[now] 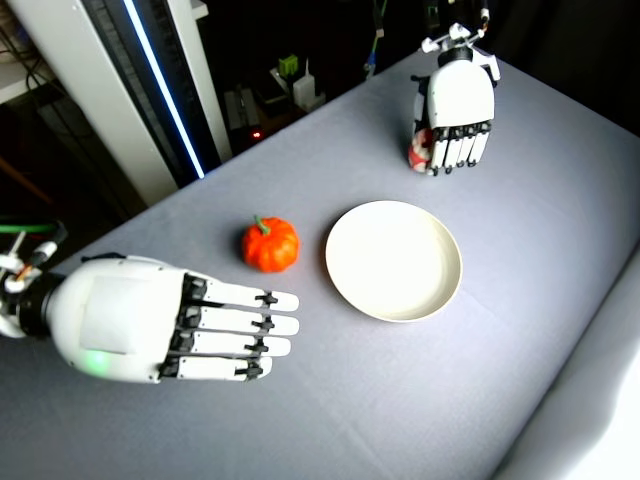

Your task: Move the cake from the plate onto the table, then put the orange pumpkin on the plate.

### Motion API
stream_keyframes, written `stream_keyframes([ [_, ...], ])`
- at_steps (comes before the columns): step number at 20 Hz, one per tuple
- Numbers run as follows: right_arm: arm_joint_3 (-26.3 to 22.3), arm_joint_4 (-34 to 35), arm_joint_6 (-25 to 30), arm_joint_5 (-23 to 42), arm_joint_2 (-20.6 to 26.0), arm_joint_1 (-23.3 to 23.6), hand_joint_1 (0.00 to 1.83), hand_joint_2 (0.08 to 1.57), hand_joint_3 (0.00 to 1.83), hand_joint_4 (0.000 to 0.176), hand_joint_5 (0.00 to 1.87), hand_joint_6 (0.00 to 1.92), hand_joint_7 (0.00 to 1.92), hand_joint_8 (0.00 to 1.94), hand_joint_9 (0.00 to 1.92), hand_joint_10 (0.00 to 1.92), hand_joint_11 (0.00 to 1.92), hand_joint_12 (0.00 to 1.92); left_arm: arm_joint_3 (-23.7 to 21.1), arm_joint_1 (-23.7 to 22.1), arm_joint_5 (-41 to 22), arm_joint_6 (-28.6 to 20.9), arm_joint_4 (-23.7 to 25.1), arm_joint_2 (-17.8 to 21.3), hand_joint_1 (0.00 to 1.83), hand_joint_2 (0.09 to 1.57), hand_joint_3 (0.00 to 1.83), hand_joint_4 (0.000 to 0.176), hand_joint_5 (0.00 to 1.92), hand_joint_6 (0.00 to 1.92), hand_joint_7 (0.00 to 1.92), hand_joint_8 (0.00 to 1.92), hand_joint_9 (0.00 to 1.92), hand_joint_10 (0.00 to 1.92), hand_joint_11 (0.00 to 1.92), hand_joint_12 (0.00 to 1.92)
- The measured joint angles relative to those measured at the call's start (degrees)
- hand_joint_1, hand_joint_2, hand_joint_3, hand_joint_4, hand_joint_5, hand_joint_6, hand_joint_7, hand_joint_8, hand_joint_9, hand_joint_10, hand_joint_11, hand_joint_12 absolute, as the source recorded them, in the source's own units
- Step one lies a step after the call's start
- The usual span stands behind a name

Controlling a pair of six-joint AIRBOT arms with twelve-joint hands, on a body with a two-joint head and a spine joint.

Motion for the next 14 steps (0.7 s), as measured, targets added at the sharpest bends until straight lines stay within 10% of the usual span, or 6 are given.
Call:
stream_keyframes([
  [1, -0.1, -0.1, 0.1, 0.0, 0.0, 0.0, 1.0, 1.35, 0.0, 0.0, 0.44, 0.0, 0.38, 0.01, 0.43, 0.0, 0.09, 1.07, 0.0, 0.2, 0.0, 0.5, -0.6, -0.1, 0.92, 0.84, 0.0, 0.099, 0.38, 0.0, 0.38, 0.0, 0.45, 0.0, 0.23, 0.65],
  [4, -0.3, -0.1, 0.2, 0.2, 0.1, -0.3, 1.01, 1.35, 0.0, 0.0, 0.44, 0.0, 0.38, 0.0, 0.42, 0.0, 0.05, 1.08, -0.3, 0.8, 0.2, 1.4, -0.9, -0.1, 0.78, 0.82, 0.0, 0.173, 0.12, 0.0, 0.11, 0.0, 0.18, 0.0, 0.02, 0.57],
  [8, -1.0, -0.2, 0.2, 0.5, 0.4, -0.4, 0.99, 1.31, 0.0, 0.0, 0.49, 0.01, 0.44, 0.01, 0.46, 0.01, 0.07, 1.15, -4.2, 1.4, -2.7, 4.3, -3.0, 2.1, 0.71, 0.77, 0.0, 0.131, 0.16, 0.0, 0.12, 0.0, 0.18, 0.0, 0.0, 0.69],
  [14, -3.3, -7.9, 1.4, 2.1, 2.1, 0.6, 0.8, 1.22, 0.0, 0.0, 0.49, 0.0, 0.45, 0.0, 0.46, 0.0, 0.24, 0.67, -9.7, 6.4, -17.4, 4.6, -9.4, 10.5, 0.75, 0.75, 0.0, 0.141, 0.06, 0.0, 0.02, 0.0, 0.09, 0.0, 0.0, 0.77],
])
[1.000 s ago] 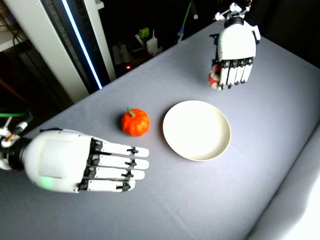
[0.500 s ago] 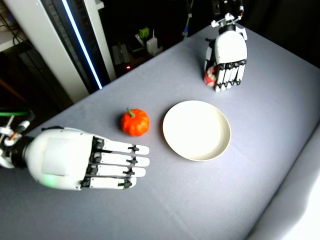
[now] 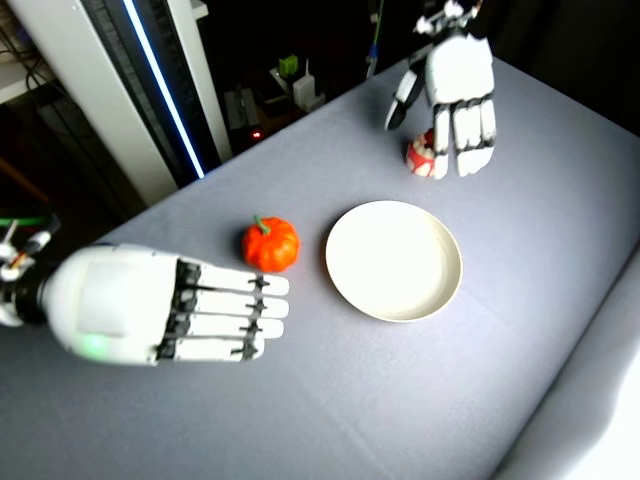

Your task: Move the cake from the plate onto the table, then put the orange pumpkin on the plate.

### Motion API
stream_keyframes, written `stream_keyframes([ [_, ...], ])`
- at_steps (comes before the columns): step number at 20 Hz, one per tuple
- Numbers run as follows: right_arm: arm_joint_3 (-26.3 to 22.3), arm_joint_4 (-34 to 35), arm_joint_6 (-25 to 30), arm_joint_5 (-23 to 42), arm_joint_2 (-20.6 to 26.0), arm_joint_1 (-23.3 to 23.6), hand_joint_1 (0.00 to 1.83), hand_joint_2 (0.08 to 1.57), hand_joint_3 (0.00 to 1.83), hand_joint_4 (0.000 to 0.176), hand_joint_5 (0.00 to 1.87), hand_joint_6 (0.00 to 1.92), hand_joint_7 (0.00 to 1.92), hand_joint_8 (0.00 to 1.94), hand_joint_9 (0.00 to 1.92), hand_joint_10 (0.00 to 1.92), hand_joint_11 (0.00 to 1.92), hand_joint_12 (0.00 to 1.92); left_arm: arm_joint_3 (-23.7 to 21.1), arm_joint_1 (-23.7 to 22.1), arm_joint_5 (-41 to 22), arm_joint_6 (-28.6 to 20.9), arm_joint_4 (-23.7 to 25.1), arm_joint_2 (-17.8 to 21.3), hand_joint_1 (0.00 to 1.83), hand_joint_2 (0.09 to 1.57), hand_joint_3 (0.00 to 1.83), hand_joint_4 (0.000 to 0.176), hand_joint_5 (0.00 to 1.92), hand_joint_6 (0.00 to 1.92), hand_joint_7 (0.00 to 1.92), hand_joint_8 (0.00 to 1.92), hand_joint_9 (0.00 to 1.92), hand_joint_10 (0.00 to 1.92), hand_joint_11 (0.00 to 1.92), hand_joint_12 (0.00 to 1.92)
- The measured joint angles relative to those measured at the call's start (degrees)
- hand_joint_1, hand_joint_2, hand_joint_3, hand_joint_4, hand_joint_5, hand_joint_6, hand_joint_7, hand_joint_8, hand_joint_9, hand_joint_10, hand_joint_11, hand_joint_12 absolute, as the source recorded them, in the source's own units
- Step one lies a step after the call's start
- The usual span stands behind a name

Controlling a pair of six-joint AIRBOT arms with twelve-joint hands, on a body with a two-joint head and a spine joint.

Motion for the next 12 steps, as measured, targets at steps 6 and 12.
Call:
stream_keyframes([
  [6, -1.0, -13.1, 4.5, -0.6, 0.0, 4.3, 0.89, 1.02, 0.0, 0.03, 0.45, 0.0, 0.38, 0.0, 0.48, 0.0, 0.14, 1.23, -4.1, 6.6, -19.7, -0.3, -7.7, 2.3, 0.76, 0.79, 0.01, 0.157, 0.05, 0.01, 0.05, 0.01, 0.08, 0.01, 0.0, 0.43],
  [12, -0.2, -29.9, 9.3, -8.8, -5.0, 13.3, 1.13, 0.85, 0.0, 0.008, 0.44, 0.0, 0.41, 0.0, 0.52, 0.0, 0.22, 1.04, -4.3, 19.8, -34.9, -7.3, -18.6, -0.4, 0.75, 0.84, 0.01, 0.116, 0.12, 0.01, 0.05, 0.0, 0.08, 0.01, 0.0, 0.45],
])
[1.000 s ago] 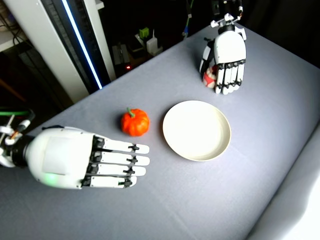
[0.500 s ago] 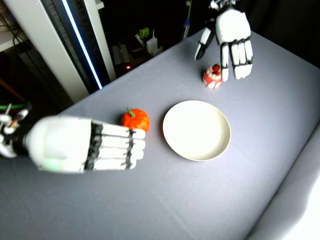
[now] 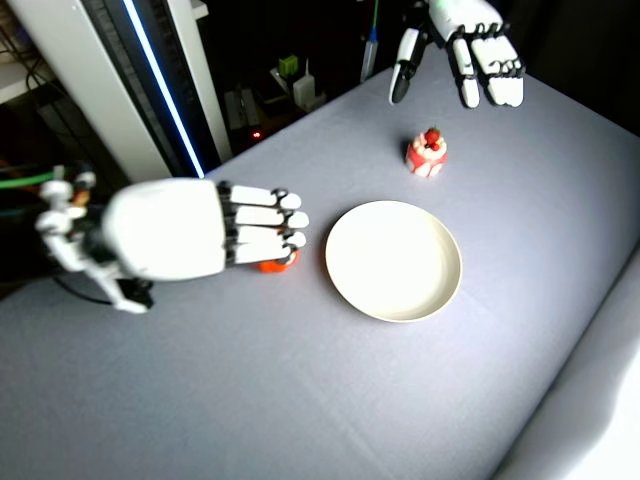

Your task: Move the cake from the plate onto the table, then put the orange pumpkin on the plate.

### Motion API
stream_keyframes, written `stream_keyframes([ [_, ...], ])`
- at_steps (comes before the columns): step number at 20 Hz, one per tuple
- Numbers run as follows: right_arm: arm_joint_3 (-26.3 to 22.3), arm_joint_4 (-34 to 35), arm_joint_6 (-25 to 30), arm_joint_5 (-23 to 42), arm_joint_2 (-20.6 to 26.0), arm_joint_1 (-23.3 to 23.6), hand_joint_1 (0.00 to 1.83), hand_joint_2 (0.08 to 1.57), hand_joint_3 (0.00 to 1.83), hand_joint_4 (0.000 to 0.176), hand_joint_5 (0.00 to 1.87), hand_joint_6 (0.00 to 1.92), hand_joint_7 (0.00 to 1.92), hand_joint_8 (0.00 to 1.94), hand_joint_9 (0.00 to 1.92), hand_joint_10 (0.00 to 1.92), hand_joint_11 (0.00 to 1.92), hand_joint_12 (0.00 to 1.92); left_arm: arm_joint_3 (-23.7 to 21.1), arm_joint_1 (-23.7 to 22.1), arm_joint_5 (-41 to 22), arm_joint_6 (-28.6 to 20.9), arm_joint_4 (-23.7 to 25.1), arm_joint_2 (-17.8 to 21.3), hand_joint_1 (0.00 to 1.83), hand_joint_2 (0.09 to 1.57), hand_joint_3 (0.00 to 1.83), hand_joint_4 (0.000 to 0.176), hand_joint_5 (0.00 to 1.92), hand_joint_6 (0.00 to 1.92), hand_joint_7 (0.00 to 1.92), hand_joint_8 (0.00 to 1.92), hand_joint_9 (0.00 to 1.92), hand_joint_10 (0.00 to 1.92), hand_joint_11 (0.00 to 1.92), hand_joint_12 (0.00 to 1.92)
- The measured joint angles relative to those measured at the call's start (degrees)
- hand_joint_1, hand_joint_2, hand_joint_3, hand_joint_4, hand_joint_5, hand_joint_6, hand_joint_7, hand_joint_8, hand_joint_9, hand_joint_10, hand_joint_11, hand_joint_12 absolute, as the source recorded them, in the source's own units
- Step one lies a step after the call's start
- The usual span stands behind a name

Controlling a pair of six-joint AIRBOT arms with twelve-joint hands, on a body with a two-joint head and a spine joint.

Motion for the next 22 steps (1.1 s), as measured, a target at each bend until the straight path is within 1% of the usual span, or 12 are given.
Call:
stream_keyframes([
  [2, 0.5, -2.6, 0.4, -2.0, -1.7, 0.7, 1.1, 0.89, 0.0, 0.018, 0.39, 0.0, 0.39, 0.0, 0.46, 0.0, 0.18, 0.99, -0.5, 2.1, -2.8, -0.6, -1.9, 0.1, 0.76, 0.85, 0.0, 0.119, 0.13, 0.0, 0.06, 0.0, 0.08, 0.0, 0.0, 0.44],
  [6, 2.5, -5.9, 1.6, -6.8, -4.5, 0.9, 1.14, 0.87, 0.0, 0.074, 0.35, 0.0, 0.34, 0.0, 0.4, 0.0, 0.2, 0.86, -0.7, 3.5, -4.6, -1.4, -2.1, 0.3, 0.82, 0.82, 0.0, 0.088, 0.14, 0.0, 0.07, 0.0, 0.05, 0.01, 0.0, 0.36],
  [10, 3.3, -8.6, 2.2, -9.7, -5.9, 0.9, 1.18, 0.82, 0.0, 0.068, 0.45, 0.01, 0.4, 0.01, 0.54, 0.03, 0.31, 0.9, -0.7, 3.5, -4.8, -1.4, -2.3, 0.3, 0.83, 0.8, 0.0, 0.093, 0.17, 0.0, 0.09, 0.0, 0.09, 0.01, 0.0, 0.52],
  [11, 3.3, -9.0, 2.3, -10.1, -6.0, 0.9, 1.21, 0.83, 0.0, 0.036, 0.49, 0.0, 0.45, 0.01, 0.61, 0.03, 0.34, 0.91, -0.7, 3.5, -4.8, -1.4, -2.3, 0.3, 0.84, 0.81, 0.0, 0.09, 0.17, 0.0, 0.09, 0.0, 0.09, 0.01, 0.0, 0.53],
  [13, 3.5, -9.2, 2.4, -10.6, -6.1, 0.9, 1.28, 0.84, 0.0, 0.013, 0.56, 0.0, 0.58, 0.01, 0.8, 0.06, 0.54, 0.96, -0.7, 3.5, -4.8, -1.8, -2.2, 0.3, 0.89, 0.82, 0.0, 0.051, 0.19, 0.01, 0.11, 0.0, 0.1, 0.0, 0.0, 0.55],
  [15, 3.8, -9.0, 2.5, -11.1, -6.1, 0.9, 1.32, 0.9, 0.0, 0.0, 0.64, 0.0, 0.69, 0.07, 0.61, 1.1, 0.71, 1.4, -0.7, 3.8, -4.9, -2.0, -2.1, 0.3, 0.87, 0.83, 0.0, 0.033, 0.21, 0.0, 0.11, 0.0, 0.12, 0.01, 0.0, 0.64],
  [16, 3.9, -8.7, 2.7, -11.1, -6.1, 0.9, 1.36, 0.95, 0.01, 0.0, 0.7, 0.01, 0.7, 0.1, 0.57, 1.31, 0.75, 1.48, -0.6, 3.8, -4.7, -2.1, -2.2, 0.3, 0.89, 0.82, 0.0, 0.026, 0.23, 0.01, 0.12, 0.0, 0.12, 0.01, 0.0, 0.65],
  [17, 4.1, -8.4, 2.8, -11.1, -6.1, 0.9, 1.4, 0.99, 0.0, 0.0, 0.87, 0.01, 0.6, 0.71, 0.7, 1.51, 0.86, 1.57, -0.6, 3.8, -4.8, -2.2, -2.2, 0.3, 0.92, 0.81, 0.0, 0.0, 0.25, 0.01, 0.13, 0.01, 0.13, 0.01, 0.0, 0.65],
  [18, 4.2, -8.2, 2.8, -11.1, -6.1, 0.9, 1.26, 1.17, 0.0, 0.0, 0.87, 0.77, 0.73, 1.36, 0.73, 1.56, 0.86, 1.61, -0.6, 3.8, -4.8, -2.2, -2.2, 0.3, 0.95, 0.81, 0.0, 0.019, 0.25, 0.01, 0.12, 0.0, 0.1, 0.0, 0.0, 0.69],
  [19, 4.4, -8.0, 2.8, -11.1, -6.1, 0.9, 1.2, 1.22, 0.0, 0.0, 0.81, 1.09, 0.71, 1.5, 0.84, 1.47, 0.92, 1.57, -0.6, 3.8, -4.8, -2.4, -2.2, 0.3, 0.94, 0.8, 0.0, 0.053, 0.25, 0.0, 0.11, 0.0, 0.09, 0.0, 0.0, 0.7],
  [20, 4.8, -7.6, 2.8, -11.1, -6.3, 0.9, 1.21, 1.21, 0.0, 0.0, 0.87, 1.06, 0.75, 1.5, 0.97, 1.45, 1.02, 1.59, -0.6, 4.0, -4.9, -2.6, -2.2, 0.3, 0.95, 0.8, 0.0, 0.058, 0.25, 0.0, 0.1, 0.0, 0.06, 0.01, 0.0, 0.62],
  [22, 5.3, -6.4, 2.7, -11.6, -6.4, 0.9, 1.21, 1.24, 0.01, 0.0, 0.88, 1.08, 0.6, 1.7, 0.97, 1.81, 1.12, 1.87, -0.4, 4.0, -4.8, -3.0, -2.1, 0.0, 0.93, 0.8, 0.0, 0.072, 0.24, 0.0, 0.1, 0.0, 0.06, 0.0, 0.0, 0.5],
])
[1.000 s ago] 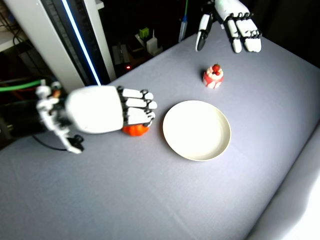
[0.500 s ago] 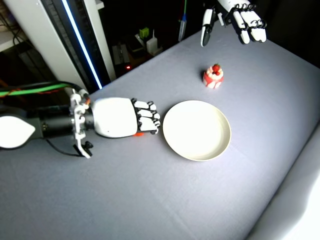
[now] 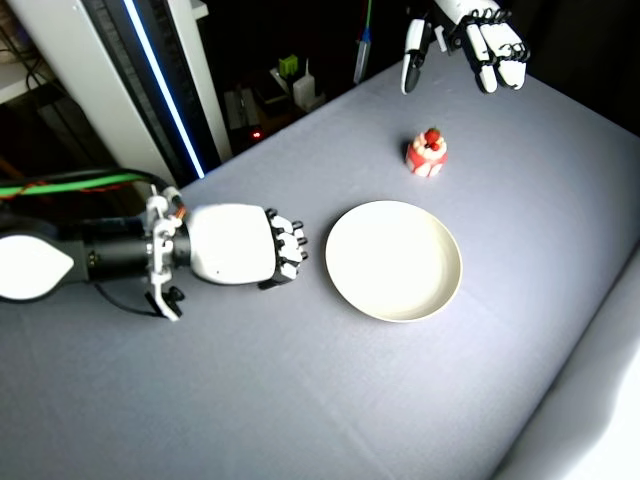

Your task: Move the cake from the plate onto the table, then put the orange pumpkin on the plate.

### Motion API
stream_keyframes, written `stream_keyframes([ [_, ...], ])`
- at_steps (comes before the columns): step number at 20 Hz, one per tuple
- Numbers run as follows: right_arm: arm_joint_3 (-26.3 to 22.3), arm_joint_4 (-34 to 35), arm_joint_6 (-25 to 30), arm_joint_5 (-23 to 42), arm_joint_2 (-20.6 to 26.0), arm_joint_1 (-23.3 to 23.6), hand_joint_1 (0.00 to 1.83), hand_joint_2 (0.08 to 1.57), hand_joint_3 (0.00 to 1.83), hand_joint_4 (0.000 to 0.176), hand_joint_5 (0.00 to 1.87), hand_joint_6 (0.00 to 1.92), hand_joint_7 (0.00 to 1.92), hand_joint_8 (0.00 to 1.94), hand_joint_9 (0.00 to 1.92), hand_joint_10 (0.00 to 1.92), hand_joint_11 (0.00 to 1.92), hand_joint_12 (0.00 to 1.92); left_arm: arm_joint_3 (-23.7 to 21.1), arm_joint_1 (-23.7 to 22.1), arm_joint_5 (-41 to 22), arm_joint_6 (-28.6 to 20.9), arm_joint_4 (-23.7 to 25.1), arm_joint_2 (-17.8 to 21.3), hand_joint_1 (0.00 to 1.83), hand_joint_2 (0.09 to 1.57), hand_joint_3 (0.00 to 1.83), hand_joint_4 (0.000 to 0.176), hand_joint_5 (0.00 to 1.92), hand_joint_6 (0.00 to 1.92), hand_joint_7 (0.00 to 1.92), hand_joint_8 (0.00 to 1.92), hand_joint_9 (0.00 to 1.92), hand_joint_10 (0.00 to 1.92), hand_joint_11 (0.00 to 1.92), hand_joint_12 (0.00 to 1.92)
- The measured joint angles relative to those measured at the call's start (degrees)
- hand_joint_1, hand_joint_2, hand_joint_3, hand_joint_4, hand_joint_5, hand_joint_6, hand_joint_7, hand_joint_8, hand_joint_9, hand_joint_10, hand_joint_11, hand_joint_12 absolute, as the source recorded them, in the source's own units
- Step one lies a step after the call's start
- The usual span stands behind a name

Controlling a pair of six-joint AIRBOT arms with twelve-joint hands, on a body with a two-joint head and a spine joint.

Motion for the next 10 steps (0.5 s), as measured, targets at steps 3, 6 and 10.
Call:
stream_keyframes([
  [3, 0.6, 4.3, -1.0, 0.8, 0.5, 0.3, 1.16, 1.28, 0.01, 0.0, 0.77, 1.29, 0.58, 1.71, 0.73, 1.85, 0.82, 1.92, 0.0, 0.0, 0.0, -0.1, 0.1, -0.1, 0.91, 0.8, 0.0, 0.04, 0.27, 0.0, 0.11, 0.0, 0.13, 0.01, 0.0, 0.66],
  [6, 0.6, 8.5, -3.0, 4.3, 1.1, 3.7, 1.21, 1.24, 0.0, 0.0, 0.87, 1.08, 0.66, 1.65, 0.68, 1.76, 0.69, 1.91, 0.0, 0.2, -0.1, -0.3, 0.1, -0.1, 0.91, 0.8, 0.0, 0.034, 0.28, 0.0, 0.12, 0.0, 0.14, 0.01, 0.0, 0.64],
  [10, 4.1, 10.8, -4.9, 7.1, -1.3, 9.4, 1.2, 1.2, 0.0, 0.0, 0.89, 1.11, 0.76, 1.47, 0.79, 1.62, 0.8, 1.77, 0.0, 0.4, -0.3, -0.4, -0.6, -0.5, 0.93, 0.79, 0.0, 0.053, 0.27, 0.0, 0.13, 0.0, 0.16, 0.01, 0.0, 0.71],
])
